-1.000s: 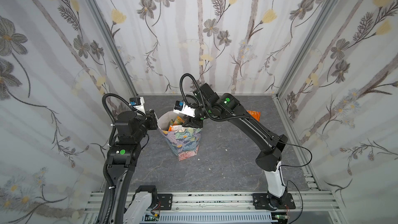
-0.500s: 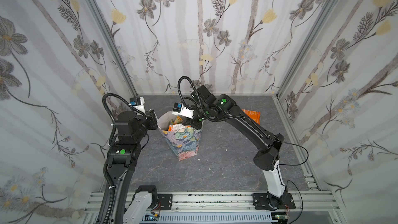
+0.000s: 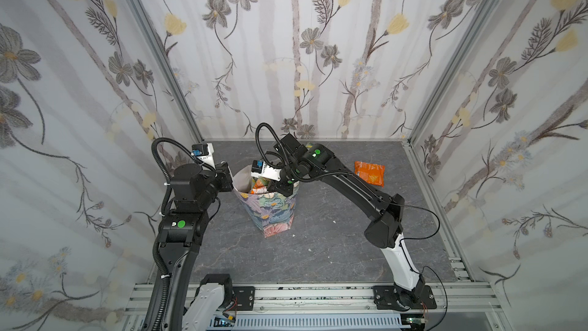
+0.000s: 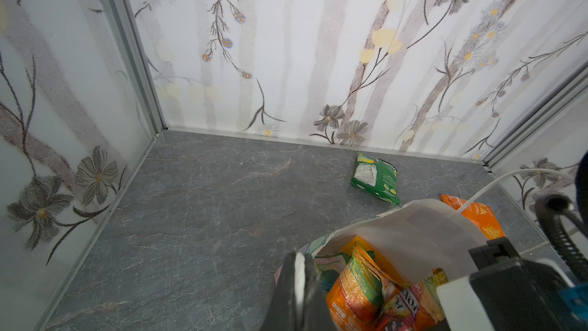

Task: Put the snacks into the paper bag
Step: 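Open the right gripper and press the bag contents down, then raise the right gripper out of the paper bag and move to the orange chip bag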

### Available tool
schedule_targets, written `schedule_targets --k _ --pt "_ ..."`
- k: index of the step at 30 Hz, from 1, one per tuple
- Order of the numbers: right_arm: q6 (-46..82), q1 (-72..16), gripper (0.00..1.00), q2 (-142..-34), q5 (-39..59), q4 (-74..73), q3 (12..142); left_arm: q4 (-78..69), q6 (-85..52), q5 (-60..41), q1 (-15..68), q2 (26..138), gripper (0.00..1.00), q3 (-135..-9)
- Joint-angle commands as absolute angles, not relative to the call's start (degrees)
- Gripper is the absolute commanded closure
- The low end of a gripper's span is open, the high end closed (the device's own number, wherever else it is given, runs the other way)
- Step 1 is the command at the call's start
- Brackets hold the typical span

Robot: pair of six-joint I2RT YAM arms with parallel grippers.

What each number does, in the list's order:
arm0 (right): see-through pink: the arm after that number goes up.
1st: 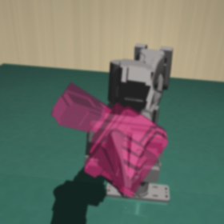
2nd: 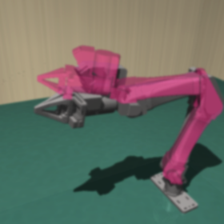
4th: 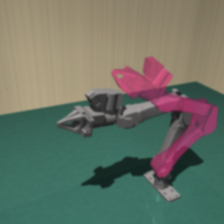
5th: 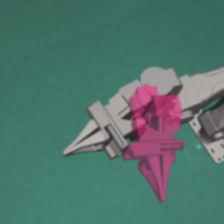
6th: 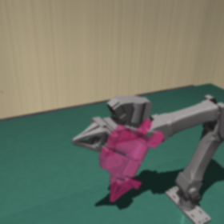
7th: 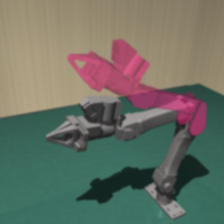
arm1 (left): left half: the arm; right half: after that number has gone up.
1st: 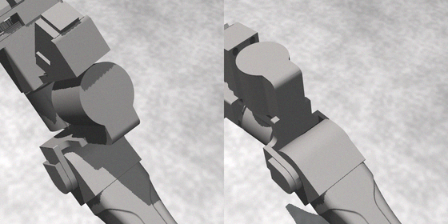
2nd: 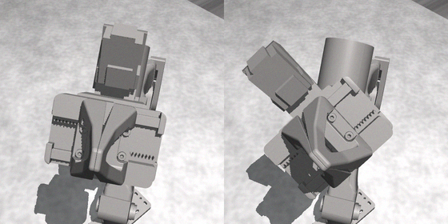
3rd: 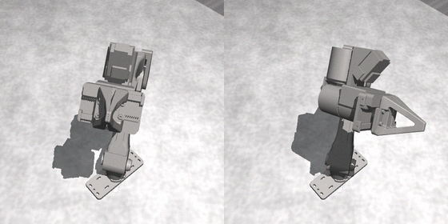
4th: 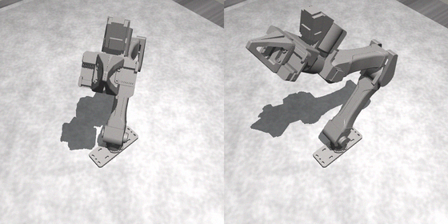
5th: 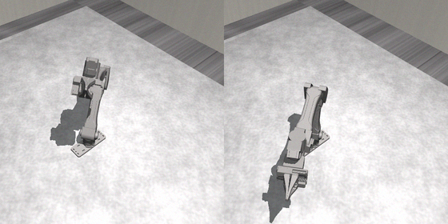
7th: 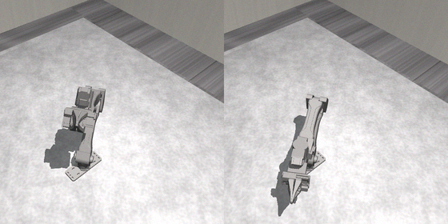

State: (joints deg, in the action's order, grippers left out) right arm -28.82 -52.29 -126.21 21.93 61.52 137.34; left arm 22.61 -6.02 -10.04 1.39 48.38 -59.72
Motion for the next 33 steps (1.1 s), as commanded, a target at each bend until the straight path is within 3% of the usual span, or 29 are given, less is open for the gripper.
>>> schedule_targets --k 1,4,8,10,16,19,22,27,33 --pt "-28.92 -52.78 0.89 -125.24 21.72 63.93 137.94 19.56 -5.32 -9.18 1.31 48.33 1.00 -60.18" --pt "-27.77 -52.76 0.72 -121.87 20.75 59.07 138.00 19.61 -5.32 -9.05 1.32 48.19 1.00 -60.28" --pt "-24.45 -52.78 0.67 -115.65 19.21 49.06 137.31 19.61 -5.20 -8.55 1.28 48.11 1.00 -60.21" --pt "-22.41 -52.66 0.58 -112.43 16.94 43.66 135.42 19.51 -5.19 -8.31 1.25 48.01 1.00 -60.11" --pt "-13.66 -50.59 0.57 -98.80 3.54 27.16 120.04 19.17 -5.45 -8.02 1.32 47.97 1.00 -60.29" --pt "-6.43 -47.45 0.54 -87.59 -1.81 14.85 103.86 18.98 -5.83 -7.75 1.25 47.65 1.00 -60.46" --pt "1.09 -39.40 0.52 -77.92 -3.33 5.14 87.65 19.15 -5.89 -7.73 1.24 47.58 1.00 -60.97" --pt "11.90 -25.55 0.49 -68.19 -2.00 2.60 71.93 19.86 -5.21 -7.15 1.29 48.46 1.00 -62.42" --pt "19.00 -9.75 0.43 -65.71 5.45 0.43 57.19 19.69 -5.20 -6.94 1.24 48.80 1.00 -62.01"
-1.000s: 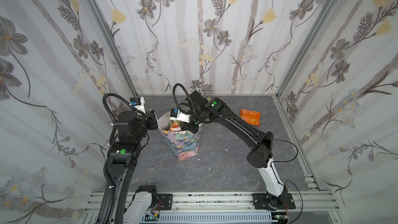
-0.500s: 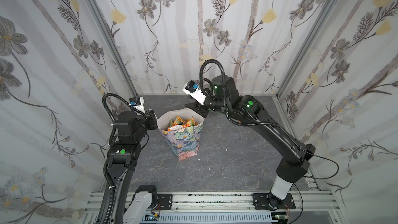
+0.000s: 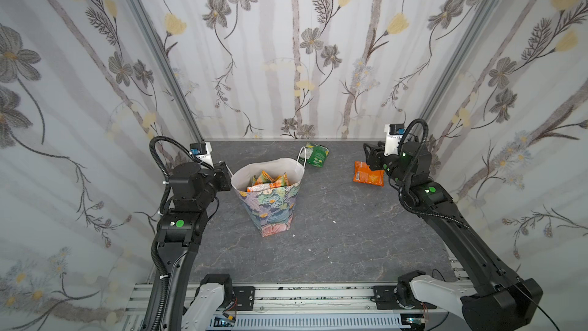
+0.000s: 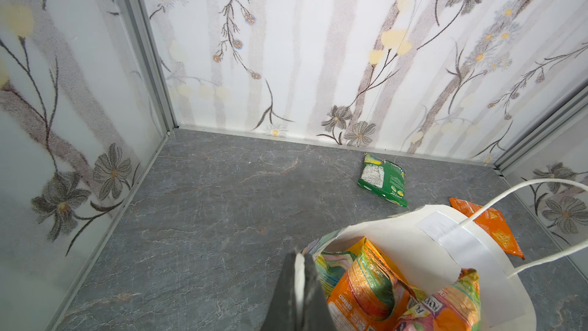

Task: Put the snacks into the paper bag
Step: 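Raise the right gripper out of the paper bag and move to the orange chip bag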

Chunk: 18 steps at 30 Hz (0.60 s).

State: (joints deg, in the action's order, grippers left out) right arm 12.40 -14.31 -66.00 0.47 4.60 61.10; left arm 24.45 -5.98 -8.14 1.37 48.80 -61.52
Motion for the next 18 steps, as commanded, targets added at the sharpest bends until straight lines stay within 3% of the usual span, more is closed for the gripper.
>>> schedule_targets --k 1,8,18 --pt "19.87 -7.85 0.42 -65.82 6.80 -0.47 55.34 19.73 -5.15 -6.96 1.30 48.85 1.00 -61.88" --pt "21.27 -0.19 0.36 -70.68 8.95 -4.47 48.33 20.80 -4.87 -7.29 1.33 48.64 1.00 -61.89" --pt "19.63 3.59 0.32 -82.27 12.34 -5.11 49.89 20.80 -4.81 -7.25 1.28 48.80 1.00 -61.33"
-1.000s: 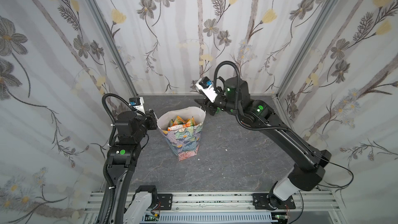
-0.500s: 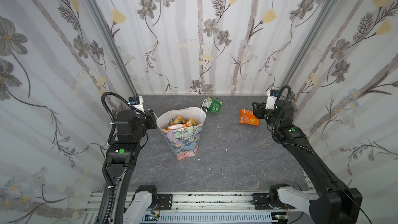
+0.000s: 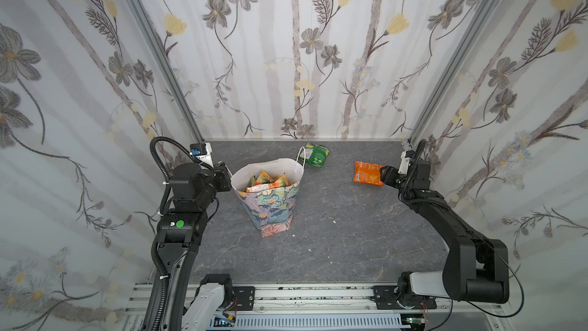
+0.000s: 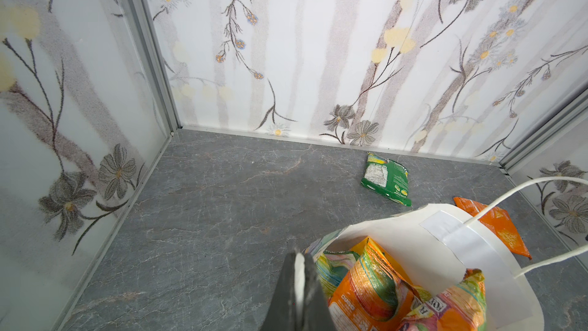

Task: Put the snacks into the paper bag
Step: 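Raise the right gripper out of the paper bag and move to the orange chip bag, then lower the right gripper and close it on the orange chip bag's edge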

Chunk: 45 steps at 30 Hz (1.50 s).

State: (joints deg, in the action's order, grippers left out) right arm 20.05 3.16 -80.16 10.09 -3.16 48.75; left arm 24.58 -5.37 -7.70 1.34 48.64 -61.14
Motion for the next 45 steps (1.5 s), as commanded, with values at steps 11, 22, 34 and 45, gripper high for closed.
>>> schedule_targets --k 11,22,34,45 --pt "16.01 5.27 0.31 -94.33 13.72 -3.86 55.12 21.97 -4.86 -7.74 1.28 48.87 1.00 -62.40" --pt "6.33 4.57 0.32 -104.54 11.68 3.15 64.07 22.22 -4.94 -8.01 1.35 49.72 1.00 -63.01" --pt "5.14 4.53 0.38 -110.55 13.67 5.49 67.84 22.48 -4.67 -7.21 1.27 49.49 1.00 -62.76" --pt "5.89 4.17 0.44 -113.03 9.22 7.54 68.72 22.46 -4.75 -7.51 1.24 49.94 1.00 -63.02"
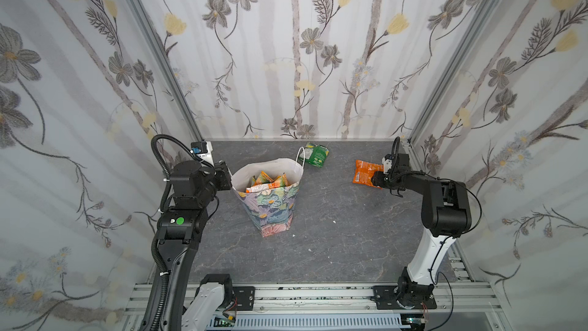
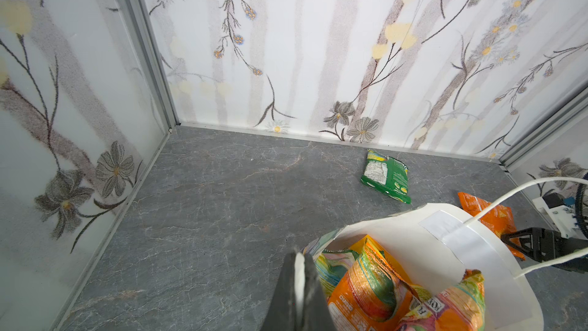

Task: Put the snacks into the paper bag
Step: 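Lower the right gripper and close it on the orange chip bag's edge, then lift the orange chip bag with the right gripper and carry it over the paper bag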

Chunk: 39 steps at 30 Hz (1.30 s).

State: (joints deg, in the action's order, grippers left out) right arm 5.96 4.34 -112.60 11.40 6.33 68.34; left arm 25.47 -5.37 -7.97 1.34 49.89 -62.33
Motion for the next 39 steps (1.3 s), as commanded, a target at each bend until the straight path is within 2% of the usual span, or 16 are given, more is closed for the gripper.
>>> schedule_targets --k 1,6,21,28,39 --pt "5.97 4.13 0.46 -113.16 9.15 7.47 68.65 22.41 -4.78 -7.47 1.24 49.97 1.00 -63.10" --pt "6.66 3.79 0.58 -113.78 8.79 7.19 68.47 22.63 -4.67 -7.45 1.28 49.84 1.00 -63.34" --pt "8.10 3.52 0.77 -109.08 9.10 6.42 66.52 22.76 -4.64 -7.56 1.28 49.59 1.00 -63.55" --pt "8.52 3.25 1.00 -105.28 10.10 6.34 65.74 22.61 -4.66 -7.66 1.28 49.23 1.00 -63.11" --pt "8.44 0.59 1.00 -96.51 12.11 8.52 65.91 22.68 -4.64 -7.47 1.24 48.59 1.00 -63.05"
